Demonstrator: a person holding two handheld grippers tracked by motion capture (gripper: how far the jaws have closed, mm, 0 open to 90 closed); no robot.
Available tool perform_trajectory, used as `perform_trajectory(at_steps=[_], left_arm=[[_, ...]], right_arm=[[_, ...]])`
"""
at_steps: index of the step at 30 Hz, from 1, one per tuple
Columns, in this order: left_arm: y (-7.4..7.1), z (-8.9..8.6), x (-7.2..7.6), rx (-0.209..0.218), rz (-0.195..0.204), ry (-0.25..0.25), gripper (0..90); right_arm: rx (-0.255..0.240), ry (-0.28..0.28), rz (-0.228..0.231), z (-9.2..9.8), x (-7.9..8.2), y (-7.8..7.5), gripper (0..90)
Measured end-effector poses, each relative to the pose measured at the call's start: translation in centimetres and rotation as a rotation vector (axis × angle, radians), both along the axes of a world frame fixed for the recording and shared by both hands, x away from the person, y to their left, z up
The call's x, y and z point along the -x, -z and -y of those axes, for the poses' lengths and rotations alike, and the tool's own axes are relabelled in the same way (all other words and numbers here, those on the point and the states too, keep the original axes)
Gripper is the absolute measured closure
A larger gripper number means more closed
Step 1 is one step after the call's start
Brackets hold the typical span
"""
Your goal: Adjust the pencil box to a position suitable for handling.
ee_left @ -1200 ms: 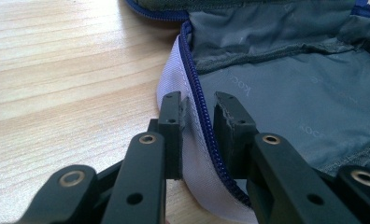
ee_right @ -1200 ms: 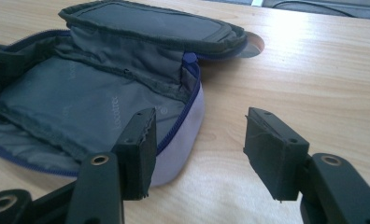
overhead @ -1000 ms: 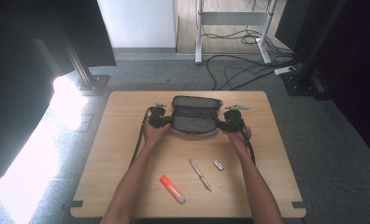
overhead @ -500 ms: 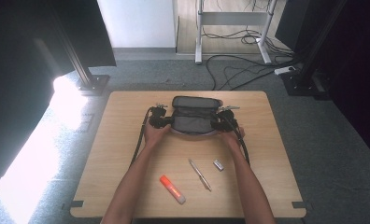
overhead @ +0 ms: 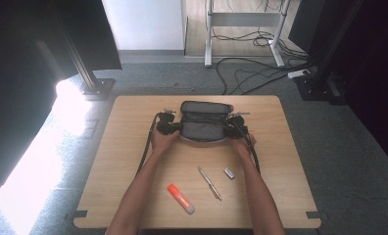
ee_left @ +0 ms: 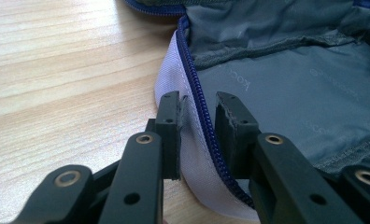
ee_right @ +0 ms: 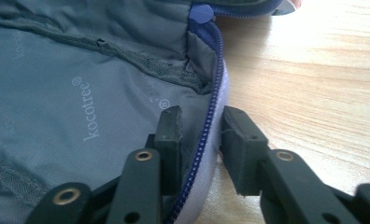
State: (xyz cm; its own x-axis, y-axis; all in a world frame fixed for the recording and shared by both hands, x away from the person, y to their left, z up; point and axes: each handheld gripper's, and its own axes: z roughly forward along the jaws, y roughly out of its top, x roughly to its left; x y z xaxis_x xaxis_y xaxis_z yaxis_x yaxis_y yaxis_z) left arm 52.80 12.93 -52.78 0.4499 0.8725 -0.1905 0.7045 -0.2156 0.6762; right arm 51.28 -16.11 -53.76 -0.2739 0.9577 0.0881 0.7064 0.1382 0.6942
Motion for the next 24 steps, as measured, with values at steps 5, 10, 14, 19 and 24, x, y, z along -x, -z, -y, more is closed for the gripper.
perform_trajectory(at_steps=[5, 10, 14, 19, 24], left_arm=[[0.12, 0.03, -0.08, -0.004, -0.002, -0.007, 70.6], [0.23, 0.07, -0.14, -0.012, -0.002, -0.01, 71.7], [0.29, -0.11, -0.21, -0.014, -0.005, -0.007, 77.6], [0.2, -0.43, -0.26, -0.011, -0.004, 0.006, 85.2], [-0.05, -0.74, -0.2, -0.002, -0.008, 0.014, 87.7]], right_arm=[[0.009, 0.008, 0.0, 0.02, 0.03, -0.06, 76.9], [0.028, 0.013, 0.01, -0.08, 0.1, -0.08, 82.8], [0.036, 0.013, 0.02, -0.11, 0.15, -0.07, 85.2], [0.022, 0.022, 0.029, -0.02, 0.17, -0.06, 86.3], [-0.005, 0.026, 0.049, 0.08, 0.45, -0.52, 86.6]])
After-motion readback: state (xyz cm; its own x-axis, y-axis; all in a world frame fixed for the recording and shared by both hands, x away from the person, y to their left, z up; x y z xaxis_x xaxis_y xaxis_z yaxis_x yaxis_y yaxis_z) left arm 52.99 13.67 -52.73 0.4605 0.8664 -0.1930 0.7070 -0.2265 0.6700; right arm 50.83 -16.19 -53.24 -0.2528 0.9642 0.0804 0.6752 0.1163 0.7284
